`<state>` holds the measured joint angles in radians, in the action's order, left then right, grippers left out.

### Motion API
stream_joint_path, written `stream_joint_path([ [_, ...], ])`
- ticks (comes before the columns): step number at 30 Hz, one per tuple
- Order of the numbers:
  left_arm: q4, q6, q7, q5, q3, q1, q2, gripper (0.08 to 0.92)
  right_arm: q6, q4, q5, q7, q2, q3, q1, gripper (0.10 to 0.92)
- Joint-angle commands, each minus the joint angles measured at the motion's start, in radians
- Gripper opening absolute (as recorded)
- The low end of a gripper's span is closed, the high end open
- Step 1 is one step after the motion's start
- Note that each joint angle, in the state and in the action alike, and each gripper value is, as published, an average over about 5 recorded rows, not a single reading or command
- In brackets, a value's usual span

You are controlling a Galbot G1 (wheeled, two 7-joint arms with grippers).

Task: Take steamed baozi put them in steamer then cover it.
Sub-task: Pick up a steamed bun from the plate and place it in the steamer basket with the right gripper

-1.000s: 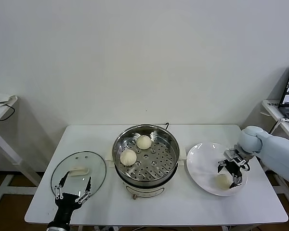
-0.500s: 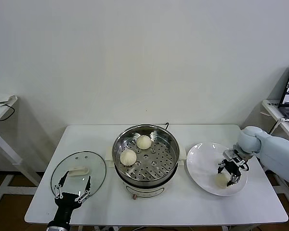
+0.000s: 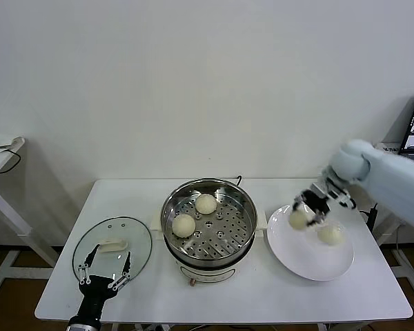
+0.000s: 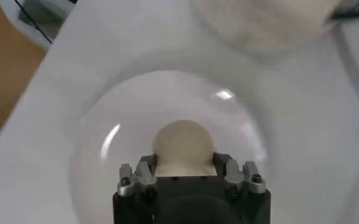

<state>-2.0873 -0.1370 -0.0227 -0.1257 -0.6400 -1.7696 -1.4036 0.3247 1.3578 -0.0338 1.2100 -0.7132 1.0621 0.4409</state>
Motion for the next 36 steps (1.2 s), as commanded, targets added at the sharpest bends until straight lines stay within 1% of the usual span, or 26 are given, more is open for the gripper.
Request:
stream_joint_path([
  [1, -0.009, 0.003, 0.002, -0.002, 0.01, -0.005, -0.001, 0.823, 0.171, 0.131, 0.036, -0.039, -0.208, 0.059, 0.269, 0.619],
  [6, -0.027, 0.018, 0.006, -0.002, 0.009, -0.01, 0.003, 0.823, 0.208, 0.186, 0.006, -0.05, -0.292, 0.085, 0.266, 0.619],
  [16, -0.027, 0.021, 0.011, -0.014, 0.009, -0.014, -0.002, 0.823, 0.269, 0.231, -0.088, -0.059, -0.365, 0.163, 0.156, 0.629],
  [26, -0.018, 0.009, 0.017, -0.02, 0.007, -0.016, -0.007, 0.823, 0.334, 0.254, -0.168, -0.053, -0.382, 0.172, 0.103, 0.648],
  [36, -0.013, 0.005, 0.021, -0.017, 0.006, -0.013, -0.007, 0.823, 0.341, 0.258, -0.2, -0.051, -0.395, 0.182, 0.056, 0.659],
])
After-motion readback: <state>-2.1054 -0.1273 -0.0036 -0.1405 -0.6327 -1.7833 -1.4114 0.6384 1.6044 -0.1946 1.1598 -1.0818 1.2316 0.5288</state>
